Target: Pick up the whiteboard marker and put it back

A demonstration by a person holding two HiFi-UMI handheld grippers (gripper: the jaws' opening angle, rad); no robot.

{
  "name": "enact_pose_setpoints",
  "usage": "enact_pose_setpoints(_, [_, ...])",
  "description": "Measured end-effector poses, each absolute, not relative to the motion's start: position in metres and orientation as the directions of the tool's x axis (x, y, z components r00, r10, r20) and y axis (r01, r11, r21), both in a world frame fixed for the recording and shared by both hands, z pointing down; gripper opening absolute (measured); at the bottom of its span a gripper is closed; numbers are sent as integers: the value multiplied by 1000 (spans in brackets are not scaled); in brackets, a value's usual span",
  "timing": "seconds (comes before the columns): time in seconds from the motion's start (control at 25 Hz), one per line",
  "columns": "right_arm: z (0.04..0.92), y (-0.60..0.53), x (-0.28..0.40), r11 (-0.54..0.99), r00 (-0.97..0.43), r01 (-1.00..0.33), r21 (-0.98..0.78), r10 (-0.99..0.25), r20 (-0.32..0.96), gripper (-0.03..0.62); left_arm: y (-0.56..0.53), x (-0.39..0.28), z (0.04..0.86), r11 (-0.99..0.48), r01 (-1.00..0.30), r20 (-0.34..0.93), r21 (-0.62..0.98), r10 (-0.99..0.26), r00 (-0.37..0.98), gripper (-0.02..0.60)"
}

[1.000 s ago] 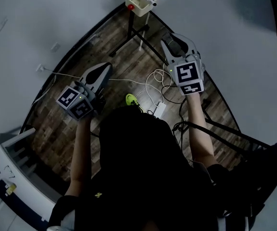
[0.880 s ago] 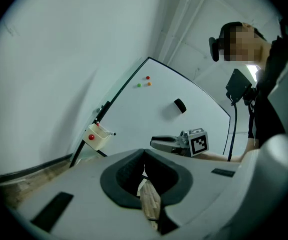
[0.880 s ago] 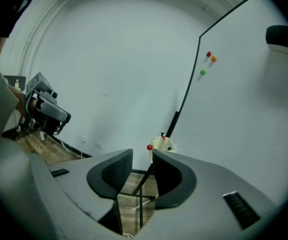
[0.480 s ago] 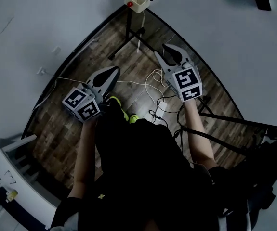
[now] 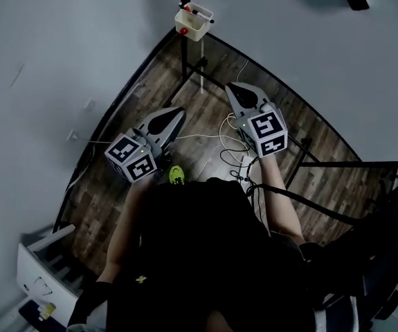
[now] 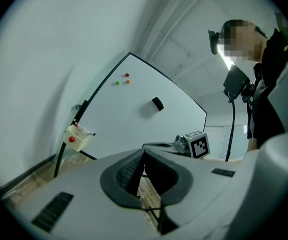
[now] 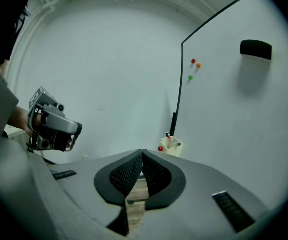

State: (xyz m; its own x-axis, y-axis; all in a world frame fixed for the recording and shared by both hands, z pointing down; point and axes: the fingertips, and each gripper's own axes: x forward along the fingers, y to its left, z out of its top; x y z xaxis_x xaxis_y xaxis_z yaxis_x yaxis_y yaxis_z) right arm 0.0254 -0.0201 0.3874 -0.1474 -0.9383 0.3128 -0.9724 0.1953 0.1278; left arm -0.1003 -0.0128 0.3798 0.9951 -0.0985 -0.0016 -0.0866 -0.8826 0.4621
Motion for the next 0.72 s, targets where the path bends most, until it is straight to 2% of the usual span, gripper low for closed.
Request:
enact_pose_setpoints(0.24, [384,-15,17,192,-141,-971,143,-941,307,2,-4,-98,378,-882,-45,-2,468,-52,999,18])
enact_pose_setpoints(0.72, [382,-13,-9,227,-170,-961,156,-935,312,3,-1,-115,381,-877,-46,-4,478,-54,999,18])
